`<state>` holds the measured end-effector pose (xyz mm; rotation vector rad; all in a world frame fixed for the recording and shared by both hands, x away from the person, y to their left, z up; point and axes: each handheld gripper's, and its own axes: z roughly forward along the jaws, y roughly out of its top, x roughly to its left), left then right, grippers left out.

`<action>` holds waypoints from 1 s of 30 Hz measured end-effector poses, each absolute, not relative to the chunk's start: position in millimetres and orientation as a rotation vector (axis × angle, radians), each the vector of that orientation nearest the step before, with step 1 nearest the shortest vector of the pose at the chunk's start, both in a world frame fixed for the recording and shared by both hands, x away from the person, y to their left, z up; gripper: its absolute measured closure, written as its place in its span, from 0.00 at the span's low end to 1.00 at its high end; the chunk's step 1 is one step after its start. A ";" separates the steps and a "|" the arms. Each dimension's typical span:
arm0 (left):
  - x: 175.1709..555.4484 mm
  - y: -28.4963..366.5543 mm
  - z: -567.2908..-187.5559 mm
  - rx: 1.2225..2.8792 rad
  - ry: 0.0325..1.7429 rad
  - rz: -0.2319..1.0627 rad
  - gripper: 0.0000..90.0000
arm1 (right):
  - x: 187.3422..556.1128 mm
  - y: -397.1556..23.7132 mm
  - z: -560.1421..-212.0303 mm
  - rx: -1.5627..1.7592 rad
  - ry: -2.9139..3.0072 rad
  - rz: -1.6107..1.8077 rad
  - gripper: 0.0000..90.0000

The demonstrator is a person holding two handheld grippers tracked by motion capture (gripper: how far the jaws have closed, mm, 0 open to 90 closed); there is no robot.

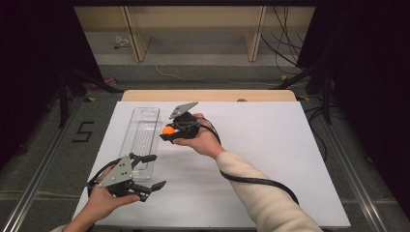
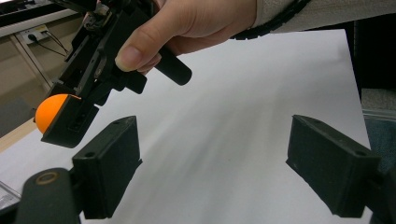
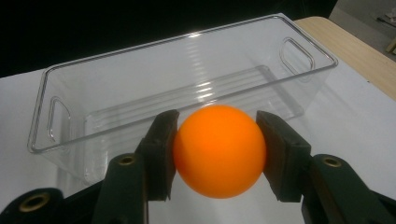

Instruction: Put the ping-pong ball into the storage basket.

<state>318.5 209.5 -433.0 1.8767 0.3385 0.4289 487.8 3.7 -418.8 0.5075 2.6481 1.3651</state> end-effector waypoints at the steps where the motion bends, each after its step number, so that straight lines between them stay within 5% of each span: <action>1: 318.5 209.6 -432.9 1.876 0.339 0.430 0.19 | 487.8 4.0 -418.9 0.509 2.649 1.364 0.57; 30: 318.5 209.6 -433.0 1.876 0.339 0.430 0.19 | 491.4 12.9 -416.8 0.498 2.657 1.350 0.57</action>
